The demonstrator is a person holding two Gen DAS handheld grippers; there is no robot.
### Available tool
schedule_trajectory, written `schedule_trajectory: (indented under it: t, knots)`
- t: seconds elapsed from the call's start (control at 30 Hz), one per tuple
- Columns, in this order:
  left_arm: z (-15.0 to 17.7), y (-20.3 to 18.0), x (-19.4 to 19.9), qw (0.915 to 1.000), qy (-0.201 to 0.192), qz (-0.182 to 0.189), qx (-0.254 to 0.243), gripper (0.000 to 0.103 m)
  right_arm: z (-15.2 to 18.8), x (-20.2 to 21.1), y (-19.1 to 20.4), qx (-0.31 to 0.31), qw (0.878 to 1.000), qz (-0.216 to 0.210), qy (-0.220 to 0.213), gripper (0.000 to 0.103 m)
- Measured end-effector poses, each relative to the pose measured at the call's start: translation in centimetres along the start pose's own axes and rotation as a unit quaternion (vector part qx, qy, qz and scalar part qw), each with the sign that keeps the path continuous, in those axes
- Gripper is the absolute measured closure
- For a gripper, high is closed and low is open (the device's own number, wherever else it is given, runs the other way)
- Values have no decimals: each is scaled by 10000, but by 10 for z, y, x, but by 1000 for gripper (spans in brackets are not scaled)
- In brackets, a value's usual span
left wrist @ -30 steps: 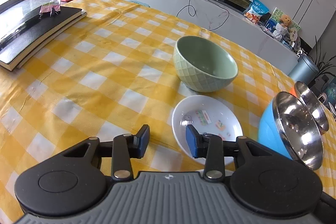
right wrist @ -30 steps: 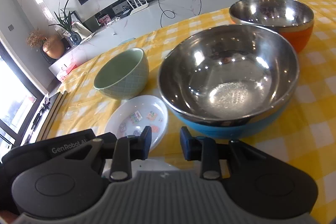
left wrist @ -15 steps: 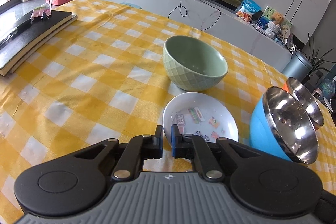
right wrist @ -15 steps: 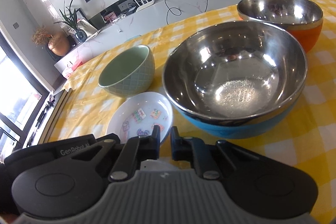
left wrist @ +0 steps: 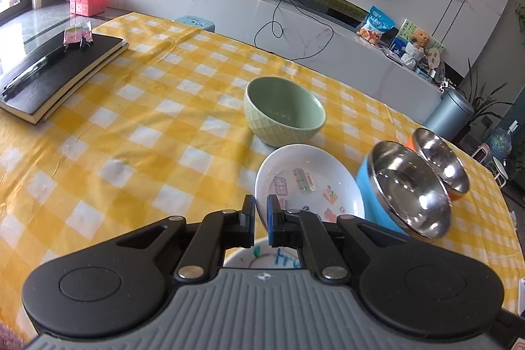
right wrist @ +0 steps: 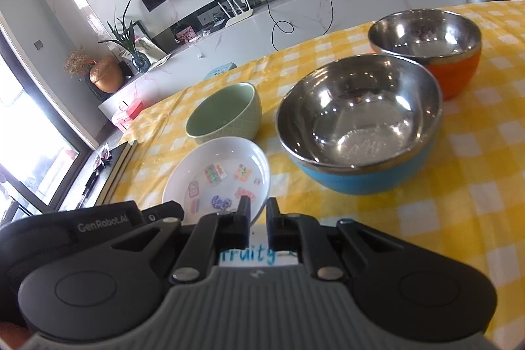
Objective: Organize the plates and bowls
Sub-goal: 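Lower the small sticker plate onto the 'Fruity' plate and open the grippers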
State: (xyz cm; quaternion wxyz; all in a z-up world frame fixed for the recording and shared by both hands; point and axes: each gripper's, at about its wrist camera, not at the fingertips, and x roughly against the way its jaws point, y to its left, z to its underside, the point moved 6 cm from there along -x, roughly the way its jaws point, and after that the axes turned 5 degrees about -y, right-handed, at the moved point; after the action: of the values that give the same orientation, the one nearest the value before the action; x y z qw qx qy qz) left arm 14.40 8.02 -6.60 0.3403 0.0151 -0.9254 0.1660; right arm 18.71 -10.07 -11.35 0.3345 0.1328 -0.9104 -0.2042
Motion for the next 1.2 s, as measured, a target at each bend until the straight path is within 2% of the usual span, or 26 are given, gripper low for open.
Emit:
schedule_trajectory:
  t: [0.27, 0.53, 0.87, 1.2]
  knots:
    - [18, -6, 40, 10000, 15, 88, 39, 96, 7, 44, 1, 170, 9998, -114, -58, 96]
    - [53, -7, 63, 9997, 213, 142, 58, 96, 36, 76, -14, 124, 9998, -108, 150, 96]
    - [77, -6, 72, 9996, 253, 109, -22, 96, 59, 91, -27, 75, 9993, -79, 349, 96]
    - [81, -7, 64, 9997, 158, 149, -56, 96, 57, 86, -26, 102, 9995, -77, 286, 98]
